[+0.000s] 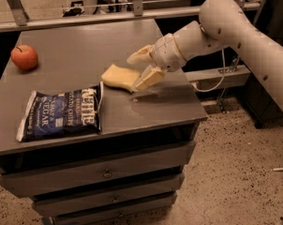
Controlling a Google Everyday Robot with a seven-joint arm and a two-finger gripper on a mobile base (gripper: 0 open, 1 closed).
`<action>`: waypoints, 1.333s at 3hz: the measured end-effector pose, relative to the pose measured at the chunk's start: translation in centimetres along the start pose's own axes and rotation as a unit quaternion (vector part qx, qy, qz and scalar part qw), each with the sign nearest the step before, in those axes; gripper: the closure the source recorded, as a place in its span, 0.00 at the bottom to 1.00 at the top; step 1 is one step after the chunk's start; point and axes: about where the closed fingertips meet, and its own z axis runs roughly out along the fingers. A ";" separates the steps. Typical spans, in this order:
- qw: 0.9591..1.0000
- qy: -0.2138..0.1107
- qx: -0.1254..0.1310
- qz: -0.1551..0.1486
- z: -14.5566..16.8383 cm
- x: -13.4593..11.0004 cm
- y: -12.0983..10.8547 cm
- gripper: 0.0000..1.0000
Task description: Move sponge near blue chip bag
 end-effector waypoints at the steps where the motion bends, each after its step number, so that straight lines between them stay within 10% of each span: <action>1: 1.000 0.002 -0.010 -0.007 0.0 -0.1 0.4 0.00; 2: 1.000 0.000 -0.008 -0.006 -0.3 0.0 0.3 0.00; 4: 0.988 -0.046 0.135 0.064 -9.8 5.2 -3.0 0.00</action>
Offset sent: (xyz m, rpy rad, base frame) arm 0.0135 -0.0457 0.0079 0.0807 0.0028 -0.0869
